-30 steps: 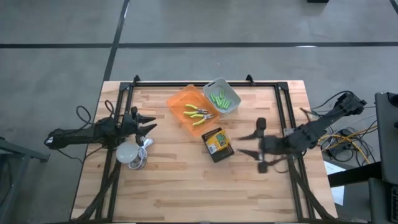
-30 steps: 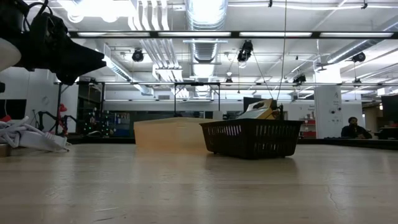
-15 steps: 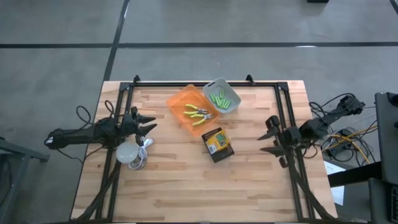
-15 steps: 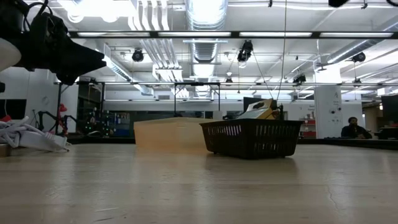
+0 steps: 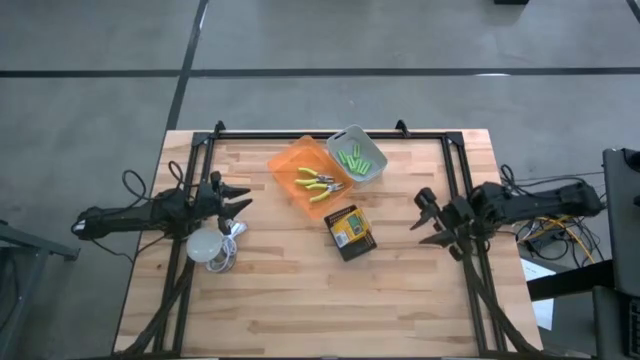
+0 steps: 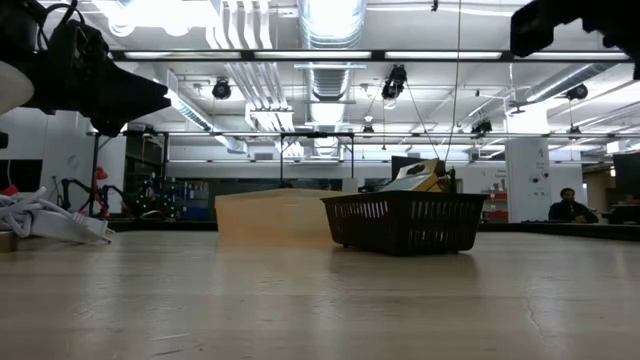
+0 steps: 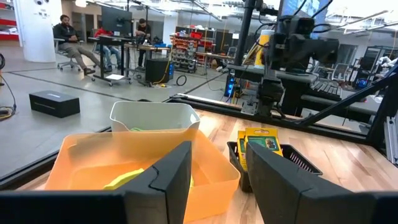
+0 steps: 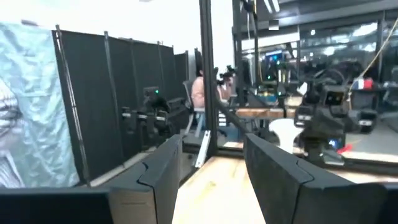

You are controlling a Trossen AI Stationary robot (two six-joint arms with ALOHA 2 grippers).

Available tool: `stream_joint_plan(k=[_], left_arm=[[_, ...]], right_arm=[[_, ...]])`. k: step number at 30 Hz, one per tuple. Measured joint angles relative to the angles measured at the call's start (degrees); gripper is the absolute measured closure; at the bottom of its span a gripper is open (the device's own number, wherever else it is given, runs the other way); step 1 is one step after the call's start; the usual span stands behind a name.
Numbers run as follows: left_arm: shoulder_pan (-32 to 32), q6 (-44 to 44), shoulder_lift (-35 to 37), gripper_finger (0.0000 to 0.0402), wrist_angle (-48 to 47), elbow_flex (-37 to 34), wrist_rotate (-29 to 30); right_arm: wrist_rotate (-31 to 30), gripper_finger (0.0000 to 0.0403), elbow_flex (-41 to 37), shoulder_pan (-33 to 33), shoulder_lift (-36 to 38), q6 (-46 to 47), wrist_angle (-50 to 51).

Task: Pick & Place School Supplies
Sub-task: Return to Home Position

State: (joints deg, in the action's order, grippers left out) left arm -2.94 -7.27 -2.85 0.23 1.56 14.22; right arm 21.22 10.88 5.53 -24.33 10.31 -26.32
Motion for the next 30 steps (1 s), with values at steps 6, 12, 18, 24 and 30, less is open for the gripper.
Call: stream_joint_plan(k=[6,12,18,24,30], left_arm=[[0.0,0.0,0.0,0.0243,0.0,0.0,0.0],[0.0,0.0,0.0,0.0243,0.1,0.0,0.0],[0.0,0.0,0.0,0.0243,0.1,0.0,0.0],[0.0,0.0,0.0,0.0243,0.1,0.0,0.0],[0.0,0.0,0.0,0.0243,0.1,0.0,0.0]], right_arm=[[2.5,0.0234,-4.2,-10.5,-0.1,2.5,-3.0],[0.6,0.0234,-8.3,-18.5,0.0,5.7,-5.6],[-1.7,0.0234,-10.4,-23.5,0.0,5.8,-7.1],[-10.8,0.0234,-10.4,-24.3,-0.1,9.5,-0.4],[-13.7,0.0234,-10.4,-24.3,-0.1,13.0,4.6]])
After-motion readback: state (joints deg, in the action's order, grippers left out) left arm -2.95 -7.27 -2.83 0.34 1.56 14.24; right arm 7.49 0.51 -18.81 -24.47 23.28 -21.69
